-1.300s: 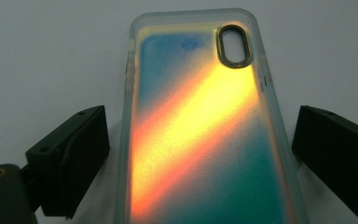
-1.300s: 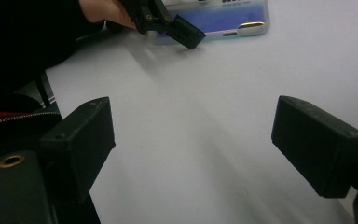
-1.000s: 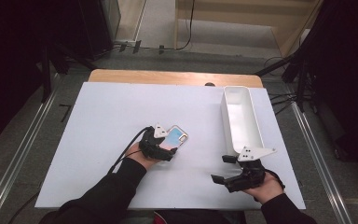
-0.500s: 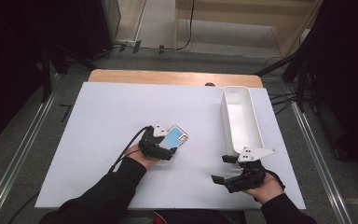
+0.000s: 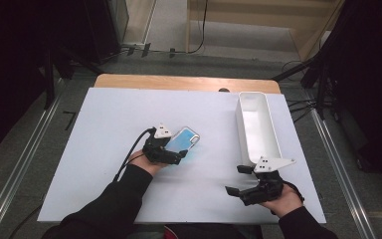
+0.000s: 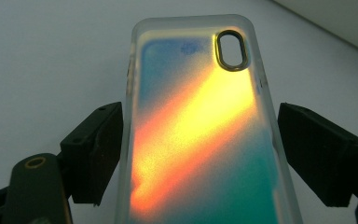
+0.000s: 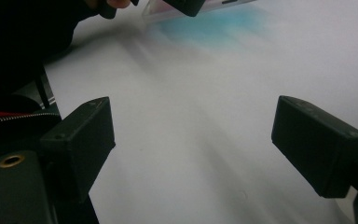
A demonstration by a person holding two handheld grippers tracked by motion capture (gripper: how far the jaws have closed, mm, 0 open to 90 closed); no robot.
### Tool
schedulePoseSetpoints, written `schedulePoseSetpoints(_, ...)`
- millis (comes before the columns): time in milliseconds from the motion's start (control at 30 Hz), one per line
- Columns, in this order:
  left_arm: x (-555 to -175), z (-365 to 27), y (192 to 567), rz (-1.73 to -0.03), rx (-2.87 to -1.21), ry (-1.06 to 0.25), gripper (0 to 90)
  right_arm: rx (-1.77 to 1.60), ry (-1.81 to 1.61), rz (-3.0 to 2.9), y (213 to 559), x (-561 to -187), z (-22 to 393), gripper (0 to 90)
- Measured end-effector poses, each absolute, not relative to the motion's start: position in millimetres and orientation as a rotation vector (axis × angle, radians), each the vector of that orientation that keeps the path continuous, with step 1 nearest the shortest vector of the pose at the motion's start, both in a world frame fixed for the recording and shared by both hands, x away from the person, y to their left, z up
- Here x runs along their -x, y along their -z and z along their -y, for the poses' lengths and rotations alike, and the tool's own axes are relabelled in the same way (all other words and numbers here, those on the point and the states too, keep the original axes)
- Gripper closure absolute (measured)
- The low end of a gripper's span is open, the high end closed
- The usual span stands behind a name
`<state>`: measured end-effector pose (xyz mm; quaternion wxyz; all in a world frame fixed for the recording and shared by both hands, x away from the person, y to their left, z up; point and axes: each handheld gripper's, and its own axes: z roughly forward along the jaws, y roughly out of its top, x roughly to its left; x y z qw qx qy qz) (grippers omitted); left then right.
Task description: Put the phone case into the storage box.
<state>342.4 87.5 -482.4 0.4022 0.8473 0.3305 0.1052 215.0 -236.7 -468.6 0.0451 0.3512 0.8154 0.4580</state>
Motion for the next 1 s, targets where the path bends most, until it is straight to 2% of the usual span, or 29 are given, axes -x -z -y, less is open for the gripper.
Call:
schedulePoseSetpoints(367,-336,-97,463,-0.851,-2.035,-0.205,16.5,-1.091,-1.399,-2.499,469,-216,236,11.9)
schedulePoseSetpoints(600,-326,-102,452,-0.821,-2.029,-0.235,16.5,-1.038,-1.451,-2.479,466,-215,234,12.8)
schedulePoseSetpoints(1000,-323,-108,450,-0.866,-1.968,-0.184,16.5,-1.037,-1.437,-2.468,464,-215,232,12.8)
